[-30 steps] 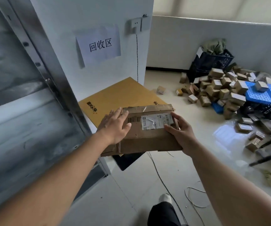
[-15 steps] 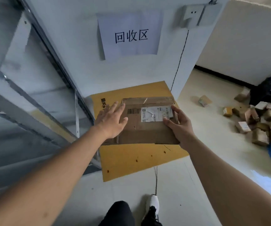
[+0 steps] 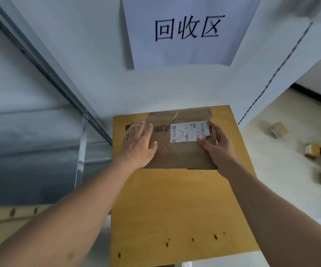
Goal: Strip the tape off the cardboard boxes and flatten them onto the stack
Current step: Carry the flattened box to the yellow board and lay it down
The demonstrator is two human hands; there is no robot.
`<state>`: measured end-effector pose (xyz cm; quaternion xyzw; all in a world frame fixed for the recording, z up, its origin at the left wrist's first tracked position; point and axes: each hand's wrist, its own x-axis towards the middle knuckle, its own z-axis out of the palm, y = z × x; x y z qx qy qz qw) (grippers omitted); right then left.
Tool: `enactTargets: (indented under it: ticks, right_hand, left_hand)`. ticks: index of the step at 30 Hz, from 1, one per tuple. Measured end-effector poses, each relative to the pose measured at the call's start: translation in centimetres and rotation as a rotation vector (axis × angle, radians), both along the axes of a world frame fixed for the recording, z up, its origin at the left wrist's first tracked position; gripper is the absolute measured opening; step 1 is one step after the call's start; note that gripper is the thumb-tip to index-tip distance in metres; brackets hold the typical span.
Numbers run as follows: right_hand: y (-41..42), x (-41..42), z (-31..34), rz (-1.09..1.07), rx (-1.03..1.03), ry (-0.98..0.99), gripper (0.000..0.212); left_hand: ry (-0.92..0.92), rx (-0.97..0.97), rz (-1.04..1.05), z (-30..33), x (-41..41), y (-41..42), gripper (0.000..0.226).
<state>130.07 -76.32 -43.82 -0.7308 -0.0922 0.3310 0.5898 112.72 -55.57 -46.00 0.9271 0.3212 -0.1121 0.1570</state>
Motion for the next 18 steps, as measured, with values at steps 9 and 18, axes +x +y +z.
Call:
enactTargets:
  ticks: [9, 18]
  right_hand:
    - [3.8, 4.2, -5.0, 0.056, -0.052, -0.028, 0.058]
    - [4.9, 6.8, -9.4, 0.12, -0.435, -0.46, 0.054]
  left_hand:
    - [0.052, -0.039, -0.007, -6.1, 2.3, 2.9, 0.074]
    - [0.14, -0.047, 0.039, -8.4, 4.0, 1.3, 0.076]
